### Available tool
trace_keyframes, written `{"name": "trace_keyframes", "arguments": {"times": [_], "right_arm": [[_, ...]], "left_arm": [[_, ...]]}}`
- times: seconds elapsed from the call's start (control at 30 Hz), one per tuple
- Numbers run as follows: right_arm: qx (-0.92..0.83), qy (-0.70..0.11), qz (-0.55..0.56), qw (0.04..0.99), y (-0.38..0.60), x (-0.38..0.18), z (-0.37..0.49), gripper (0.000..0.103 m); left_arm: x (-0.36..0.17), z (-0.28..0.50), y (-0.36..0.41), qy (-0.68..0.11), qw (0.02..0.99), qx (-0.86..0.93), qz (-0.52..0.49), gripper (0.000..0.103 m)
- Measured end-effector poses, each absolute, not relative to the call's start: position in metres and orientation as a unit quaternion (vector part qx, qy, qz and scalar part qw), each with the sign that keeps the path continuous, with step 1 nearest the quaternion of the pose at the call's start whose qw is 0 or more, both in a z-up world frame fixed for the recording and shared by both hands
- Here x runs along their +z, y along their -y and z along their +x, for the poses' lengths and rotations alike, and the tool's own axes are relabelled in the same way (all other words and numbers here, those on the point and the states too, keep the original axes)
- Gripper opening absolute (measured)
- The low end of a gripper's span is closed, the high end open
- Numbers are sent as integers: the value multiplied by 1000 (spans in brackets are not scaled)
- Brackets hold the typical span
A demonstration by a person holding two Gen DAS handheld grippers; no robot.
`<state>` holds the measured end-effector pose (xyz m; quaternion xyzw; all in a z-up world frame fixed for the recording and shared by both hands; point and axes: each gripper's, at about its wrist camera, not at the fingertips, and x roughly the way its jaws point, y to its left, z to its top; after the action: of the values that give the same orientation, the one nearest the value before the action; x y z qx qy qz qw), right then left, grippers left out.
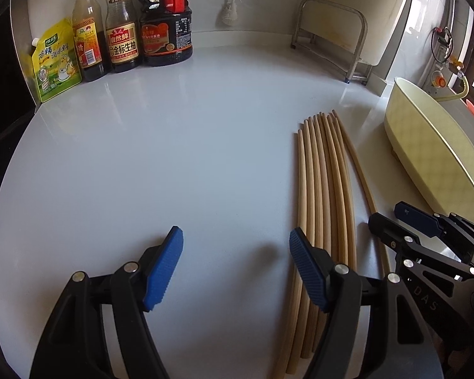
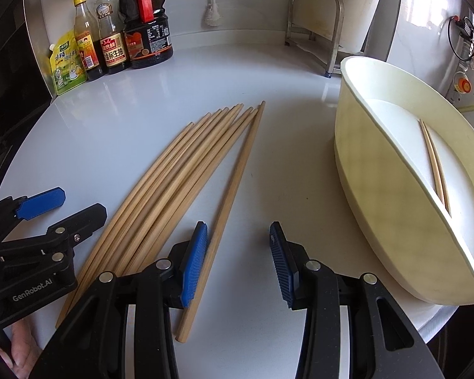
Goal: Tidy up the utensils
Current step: 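Lower left tool onto a chopstick while right tool grasps another from the row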
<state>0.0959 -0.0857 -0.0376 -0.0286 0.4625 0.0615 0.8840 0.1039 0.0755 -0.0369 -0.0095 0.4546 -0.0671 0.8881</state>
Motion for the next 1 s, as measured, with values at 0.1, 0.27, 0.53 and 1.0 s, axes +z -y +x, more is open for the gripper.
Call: {"name": "trace_keyframes", "arguments": {"times": [0.1,0.27,0.53,1.0], "right_arm": [[61,-462,-28,884,85,-38,96,40],[62,-462,-31,884,85,-38,95,40],[61,-462,-31,884,84,-38,95,40],[55,-460,-32,886,85,-38,97,41]], "left_arm": [[-37,103,-76,-457,886,-79,-8,70],[-40,100,-72,-461,883,-91,-3,73],[-40,99,-67,-459,883,-93,10,75],[-43,103,-64,-462,883,-72,37,76]]}}
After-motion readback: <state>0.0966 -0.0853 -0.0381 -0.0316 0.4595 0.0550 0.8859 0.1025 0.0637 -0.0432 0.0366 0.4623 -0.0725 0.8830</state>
